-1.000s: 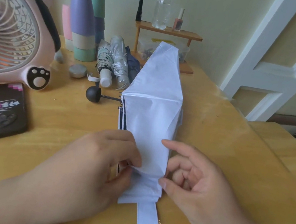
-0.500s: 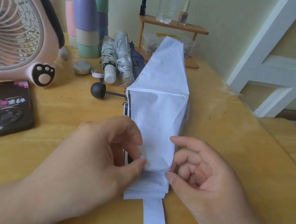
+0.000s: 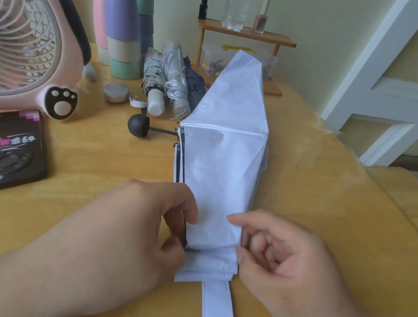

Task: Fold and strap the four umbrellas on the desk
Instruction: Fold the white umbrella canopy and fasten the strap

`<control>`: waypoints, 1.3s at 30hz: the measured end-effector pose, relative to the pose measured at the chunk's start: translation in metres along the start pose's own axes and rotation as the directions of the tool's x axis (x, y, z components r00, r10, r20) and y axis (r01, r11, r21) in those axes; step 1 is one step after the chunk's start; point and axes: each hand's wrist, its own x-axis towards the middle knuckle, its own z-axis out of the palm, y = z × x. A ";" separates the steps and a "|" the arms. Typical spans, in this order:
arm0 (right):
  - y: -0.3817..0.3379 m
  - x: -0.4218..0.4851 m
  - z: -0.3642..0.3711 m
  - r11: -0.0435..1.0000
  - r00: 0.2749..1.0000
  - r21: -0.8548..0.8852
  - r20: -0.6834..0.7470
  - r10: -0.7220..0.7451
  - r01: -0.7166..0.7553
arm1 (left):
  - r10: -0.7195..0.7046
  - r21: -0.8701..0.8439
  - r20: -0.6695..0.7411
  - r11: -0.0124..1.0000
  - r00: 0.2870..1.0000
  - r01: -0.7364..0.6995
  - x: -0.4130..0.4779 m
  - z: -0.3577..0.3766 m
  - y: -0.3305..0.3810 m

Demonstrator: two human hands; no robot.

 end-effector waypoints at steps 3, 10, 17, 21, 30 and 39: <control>0.000 0.003 0.001 0.991 0.995 -0.090 0.017 -0.098 0.099 | 0.086 0.042 0.005 0.995 0.996 -0.087 -0.001 -0.008 -0.002; 0.000 0.004 0.001 0.988 0.994 -0.110 0.023 -0.105 0.107 | 0.036 0.001 0.030 0.999 0.999 -0.036 0.000 -0.002 -0.001; -0.002 0.004 0.001 0.986 0.995 -0.130 0.027 -0.101 0.103 | -0.037 -0.088 -0.017 0.996 0.999 0.035 0.001 -0.001 0.001; -0.004 0.003 0.001 0.987 0.997 -0.137 0.029 -0.074 0.078 | -0.069 -0.117 -0.004 0.991 0.998 0.068 0.001 0.000 0.003; -0.004 0.002 0.001 0.980 0.994 -0.169 0.046 -0.099 0.106 | -0.207 -0.202 0.045 0.956 0.977 0.212 0.008 -0.002 -0.002; -0.002 0.004 0.001 0.983 0.994 -0.153 0.049 -0.095 0.101 | -0.286 -0.485 0.242 0.792 0.927 0.371 0.014 -0.003 -0.011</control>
